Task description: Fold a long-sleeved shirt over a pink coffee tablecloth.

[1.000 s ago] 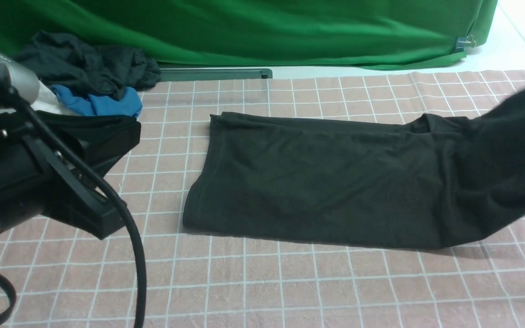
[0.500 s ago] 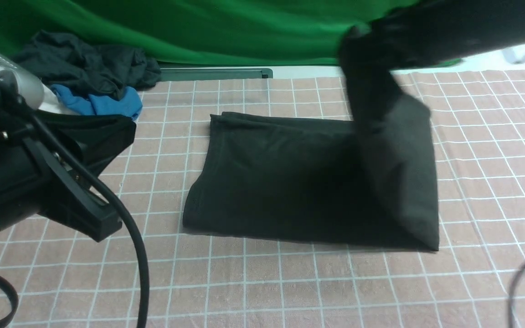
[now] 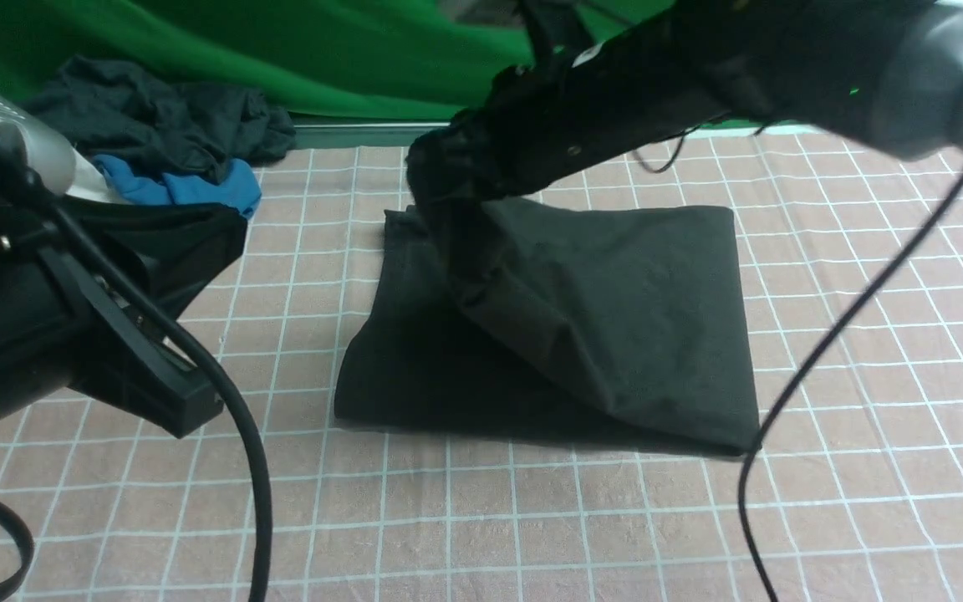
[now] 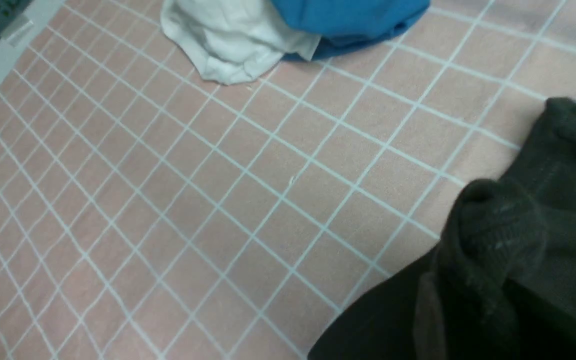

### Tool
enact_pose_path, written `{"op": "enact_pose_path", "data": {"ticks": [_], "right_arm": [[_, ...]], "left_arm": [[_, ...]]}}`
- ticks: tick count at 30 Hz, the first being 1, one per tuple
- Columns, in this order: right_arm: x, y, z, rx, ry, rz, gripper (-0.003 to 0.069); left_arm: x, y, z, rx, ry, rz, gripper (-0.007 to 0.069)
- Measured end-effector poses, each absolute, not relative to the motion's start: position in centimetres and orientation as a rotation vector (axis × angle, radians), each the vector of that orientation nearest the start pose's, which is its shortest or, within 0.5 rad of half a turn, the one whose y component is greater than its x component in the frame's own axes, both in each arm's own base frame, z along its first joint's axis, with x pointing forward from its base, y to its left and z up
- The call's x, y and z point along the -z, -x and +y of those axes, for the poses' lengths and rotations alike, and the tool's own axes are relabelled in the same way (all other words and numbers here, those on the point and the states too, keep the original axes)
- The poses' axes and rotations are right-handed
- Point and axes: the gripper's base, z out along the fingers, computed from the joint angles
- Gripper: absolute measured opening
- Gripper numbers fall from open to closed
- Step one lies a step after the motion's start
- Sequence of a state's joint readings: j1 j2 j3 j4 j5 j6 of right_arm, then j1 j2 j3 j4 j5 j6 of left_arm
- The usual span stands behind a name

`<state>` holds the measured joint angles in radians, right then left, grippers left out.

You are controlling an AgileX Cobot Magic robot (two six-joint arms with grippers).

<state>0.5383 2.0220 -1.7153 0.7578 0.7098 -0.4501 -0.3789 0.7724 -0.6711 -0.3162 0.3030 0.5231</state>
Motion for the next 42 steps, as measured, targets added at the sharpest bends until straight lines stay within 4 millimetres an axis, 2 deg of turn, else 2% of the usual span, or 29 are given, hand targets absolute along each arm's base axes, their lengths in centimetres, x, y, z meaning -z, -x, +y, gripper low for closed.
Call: {"op": "enact_pose_path", "data": {"ticks": [4,5,7,9,10,11,12,14,16,17,19,20,21,23,26,30,31,32,34,37,40,42], "right_arm": [[-25.8,-38.4,28.3,-0.917,0.641,2.333,0.0071],[-25.3,-38.5,28.8,-0.925,0.626,2.332,0.0101],[-25.0,-38.4,29.5,-0.936,0.606,2.327,0.0221],[-25.1,-38.2,29.8,-0.949,0.594,2.328,0.0288],[-25.2,-38.1,30.0,-0.960,0.591,2.329,0.0357],[-25.6,-37.7,30.2,-0.975,0.597,2.329,0.0456],[-26.0,-37.5,30.1,-0.984,0.607,2.332,0.0507],[-27.3,-37.0,29.5,-0.986,0.643,2.334,0.0536],[-28.8,-36.6,28.3,-0.943,0.699,2.330,0.0519],[-29.9,-36.4,27.3,-0.913,0.724,2.328,0.0488],[-32.1,-35.8,24.7,-0.776,0.784,2.339,0.0377],[-32.3,-35.8,24.4,-0.761,0.787,2.342,0.0364],[-33.3,-35.5,22.5,-0.626,0.807,2.379,0.0261],[-33.5,-35.3,20.9,-0.533,0.789,2.431,0.0150],[-30.8,-34.8,19.4,-0.450,0.782,2.553,0.0050],[-25.8,-33.7,18.7,-0.413,0.758,2.686,0.0031],[-24.3,-33.4,18.5,-0.404,0.741,2.713,0.0029],[-23.5,-33.1,18.3,-0.397,0.729,2.727,0.0029],[-21.7,-32.5,17.9,-0.384,0.692,2.757,0.0029],[-19.4,-31.9,17.1,-0.362,0.658,2.794,0.0029],[-17.7,-32.0,15.7,-0.342,0.602,2.839,0.0029],[-17.1,-32.4,14.7,-0.334,0.562,2.872,0.0031]], "left_arm": [[-33.9,-14.8,-6.8,0.196,-0.615,1.773,0.0017],[-33.9,-14.8,-6.8,0.196,-0.615,1.773,0.0017],[-33.9,-14.8,-6.8,0.199,-0.613,1.774,0.0017],[-33.9,-14.7,-6.8,0.202,-0.611,1.774,0.0017],[-33.9,-14.7,-6.8,0.206,-0.608,1.775,0.0017],[-33.9,-14.7,-6.8,0.216,-0.598,1.779,0.0017],[-33.9,-14.7,-6.8,0.221,-0.591,1.781,0.0017],[-33.9,-14.7,-6.8,0.234,-0.575,1.787,0.0017],[-33.9,-14.8,-6.8,0.251,-0.555,1.795,0.0017],[-33.9,-14.8,-6.9,0.260,-0.542,1.803,0.0017],[-33.6,-15.3,-7.0,0.280,-0.507,1.822,0.0017],[-33.6,-15.4,-7.0,0.283,-0.500,1.825,0.0017],[-33.2,-16.2,-7.3,0.294,-0.472,1.846,0.0017],[-32.5,-17.4,-7.7,0.306,-0.449,1.888,0.0017],[-31.0,-20.3,-8.9,0.326,-0.426,2.009,0.0017],[-28.4,-24.6,-10.6,0.328,-0.416,2.151,0.0017],[-26.9,-26.1,-11.2,0.320,-0.421,2.207,0.0017],[-26.4,-26.8,-11.5,0.313,-0.428,2.224,0.0017],[-23.6,-28.9,-12.2,0.279,-0.467,2.310,0.0017],[-19.5,-30.7,-12.7,0.219,-0.540,2.427,0.0017],[-15.4,-31.9,-12.0,0.185,-0.537,2.557,0.0017],[-14.9,-32.7,-11.3,0.182,-0.483,2.572,0.0018]]}}
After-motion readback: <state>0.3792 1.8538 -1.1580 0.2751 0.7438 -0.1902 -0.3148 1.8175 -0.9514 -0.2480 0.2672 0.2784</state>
